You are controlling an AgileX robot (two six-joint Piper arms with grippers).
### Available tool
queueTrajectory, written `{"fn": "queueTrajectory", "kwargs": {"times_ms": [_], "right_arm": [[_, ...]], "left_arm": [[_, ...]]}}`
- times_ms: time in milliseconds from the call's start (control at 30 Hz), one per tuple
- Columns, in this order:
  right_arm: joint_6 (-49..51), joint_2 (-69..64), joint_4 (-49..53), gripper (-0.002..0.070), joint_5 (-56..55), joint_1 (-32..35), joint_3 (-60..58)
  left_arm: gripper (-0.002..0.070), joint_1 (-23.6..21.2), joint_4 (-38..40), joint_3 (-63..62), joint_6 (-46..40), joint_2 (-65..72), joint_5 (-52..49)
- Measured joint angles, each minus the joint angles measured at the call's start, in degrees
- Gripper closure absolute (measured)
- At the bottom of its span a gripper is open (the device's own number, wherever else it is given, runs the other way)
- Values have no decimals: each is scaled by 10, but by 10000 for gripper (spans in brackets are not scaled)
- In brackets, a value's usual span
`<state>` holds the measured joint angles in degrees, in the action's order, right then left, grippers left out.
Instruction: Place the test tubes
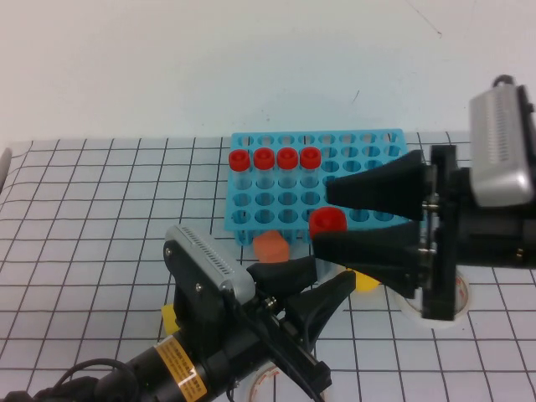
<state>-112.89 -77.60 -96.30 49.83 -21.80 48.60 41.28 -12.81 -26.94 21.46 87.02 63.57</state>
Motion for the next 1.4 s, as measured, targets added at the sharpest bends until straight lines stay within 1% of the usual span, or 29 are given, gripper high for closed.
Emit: {"fn": "queueTrajectory", "kwargs": {"times_ms": [400,500,633,900,967,1067,1167,1333,1400], "right_arm": [[0,-68,-1,212,-4,-10,18],[0,-72,-1,267,-10,-10,18],[-1,-72,-1,408,-6,-13,18],[-1,-72,-1,403,-6,-13,18],[-2,-72,-1,403,-8,-13,18],[-2,-72,-1,404,-31,-13,18],[-2,-62,-1,403,-87,-13,18],[-2,-23,-4,404,-183,-7,18],[-2,-6,-6,404,-198,-1,18]], "left_arm": [[466,0,0,0,-18,0,0],[466,0,0,0,-20,0,0],[466,0,5,-1,-21,0,0],[465,0,11,-1,-30,0,0],[440,0,14,-1,-35,0,0],[347,0,30,-1,-43,-1,0],[287,0,41,3,-59,-14,-1],[265,0,62,38,-106,-65,-15],[279,0,81,62,-127,-97,-21]]}}
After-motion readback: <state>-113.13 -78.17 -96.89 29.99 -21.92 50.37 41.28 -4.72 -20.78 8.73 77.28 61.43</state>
